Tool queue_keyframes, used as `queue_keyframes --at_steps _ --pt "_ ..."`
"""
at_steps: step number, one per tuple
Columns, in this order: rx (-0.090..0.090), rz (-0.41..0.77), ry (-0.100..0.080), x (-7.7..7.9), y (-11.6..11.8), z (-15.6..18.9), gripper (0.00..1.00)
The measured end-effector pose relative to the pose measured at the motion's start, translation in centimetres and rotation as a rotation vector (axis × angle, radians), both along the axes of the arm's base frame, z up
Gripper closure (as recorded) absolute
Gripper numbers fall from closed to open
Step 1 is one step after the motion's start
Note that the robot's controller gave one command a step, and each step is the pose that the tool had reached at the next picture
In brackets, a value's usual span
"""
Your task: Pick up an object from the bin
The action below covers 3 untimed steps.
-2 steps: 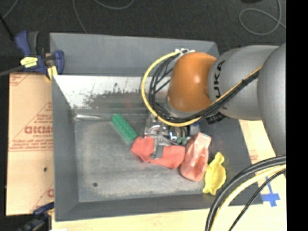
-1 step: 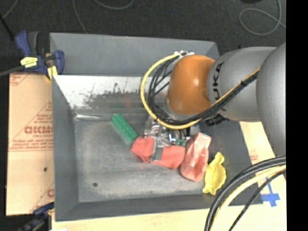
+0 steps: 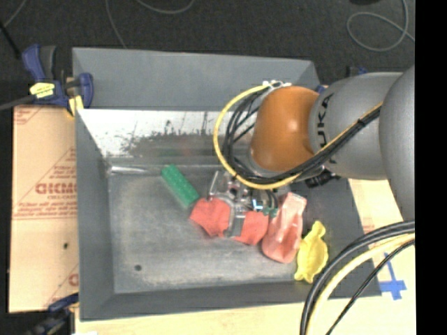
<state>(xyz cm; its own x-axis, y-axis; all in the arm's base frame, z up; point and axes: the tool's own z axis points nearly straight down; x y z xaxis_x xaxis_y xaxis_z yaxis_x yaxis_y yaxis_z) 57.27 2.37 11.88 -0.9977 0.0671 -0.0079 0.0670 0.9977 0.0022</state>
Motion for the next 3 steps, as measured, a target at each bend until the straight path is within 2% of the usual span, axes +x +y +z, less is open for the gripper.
queue_keyframes --at_steps 1,2,3 --pt "-0.001 -0.135 0.0 -0.7 -1.1 -1.1 0.0" --pt "0.0 -0.13 -0.001 -0.9 -0.9 -1.5 0.0" --pt "-0.003 0.001 0.002 -1.5 0.2 -0.9 0.0"
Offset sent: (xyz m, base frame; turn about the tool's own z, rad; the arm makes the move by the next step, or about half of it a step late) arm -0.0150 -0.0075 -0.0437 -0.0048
